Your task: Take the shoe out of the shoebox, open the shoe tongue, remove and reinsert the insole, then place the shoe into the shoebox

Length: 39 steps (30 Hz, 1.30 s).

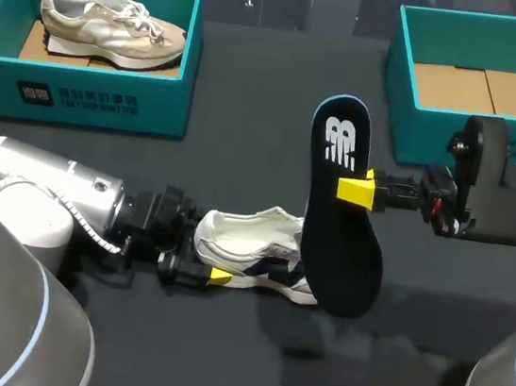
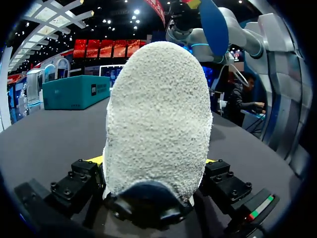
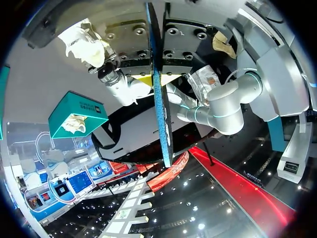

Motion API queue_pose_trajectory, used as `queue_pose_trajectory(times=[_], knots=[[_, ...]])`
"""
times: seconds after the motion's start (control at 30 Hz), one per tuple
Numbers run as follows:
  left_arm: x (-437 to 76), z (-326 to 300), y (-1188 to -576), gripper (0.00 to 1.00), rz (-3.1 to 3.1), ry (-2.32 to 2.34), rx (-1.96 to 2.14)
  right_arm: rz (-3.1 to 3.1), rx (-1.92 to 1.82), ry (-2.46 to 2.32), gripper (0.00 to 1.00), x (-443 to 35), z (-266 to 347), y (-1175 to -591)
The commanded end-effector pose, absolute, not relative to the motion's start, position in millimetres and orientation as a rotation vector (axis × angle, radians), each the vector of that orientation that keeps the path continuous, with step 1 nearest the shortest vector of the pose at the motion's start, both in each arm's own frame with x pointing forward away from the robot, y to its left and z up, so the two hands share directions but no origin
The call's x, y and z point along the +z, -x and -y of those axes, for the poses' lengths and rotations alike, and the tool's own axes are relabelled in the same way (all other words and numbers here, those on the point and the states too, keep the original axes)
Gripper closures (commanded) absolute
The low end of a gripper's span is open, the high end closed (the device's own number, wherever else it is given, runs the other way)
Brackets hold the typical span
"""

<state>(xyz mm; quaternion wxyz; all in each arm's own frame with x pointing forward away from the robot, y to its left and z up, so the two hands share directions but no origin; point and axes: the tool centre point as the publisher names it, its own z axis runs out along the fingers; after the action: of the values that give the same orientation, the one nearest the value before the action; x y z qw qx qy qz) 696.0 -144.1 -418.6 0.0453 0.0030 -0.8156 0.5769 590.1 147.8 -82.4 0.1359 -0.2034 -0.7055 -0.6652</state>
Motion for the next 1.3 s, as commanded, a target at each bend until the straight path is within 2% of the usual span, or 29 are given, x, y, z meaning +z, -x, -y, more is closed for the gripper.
queue_pose_trajectory(times=[0.03,0.23,0.7,0.87,0.97,1.3], knots=[[-415.1,136.4,-689.7,0.00,2.533,-0.021,1.706,2.045,-1.927,0.596,1.00,-82.4,-148.7,-588.3],[-404.7,116.0,-684.9,0.00,2.661,-0.014,1.700,2.045,-1.927,0.596,1.00,-82.4,-148.7,-588.3],[-401.3,113.5,-685.0,0.00,2.659,-0.020,1.704,2.045,-1.927,0.596,1.00,-82.4,-148.7,-588.3],[-384.0,100.1,-690.2,0.00,2.774,-0.062,1.478,2.045,-1.927,0.596,1.00,-82.4,-148.7,-588.3],[-378.8,102.9,-694.4,0.00,3.016,-0.173,0.857,2.045,-1.927,0.596,1.00,-82.4,-148.7,-588.3],[-378.8,102.9,-694.4,0.00,3.016,-0.173,0.857,2.045,-1.927,0.596,1.00,-82.4,-148.7,-588.3]])
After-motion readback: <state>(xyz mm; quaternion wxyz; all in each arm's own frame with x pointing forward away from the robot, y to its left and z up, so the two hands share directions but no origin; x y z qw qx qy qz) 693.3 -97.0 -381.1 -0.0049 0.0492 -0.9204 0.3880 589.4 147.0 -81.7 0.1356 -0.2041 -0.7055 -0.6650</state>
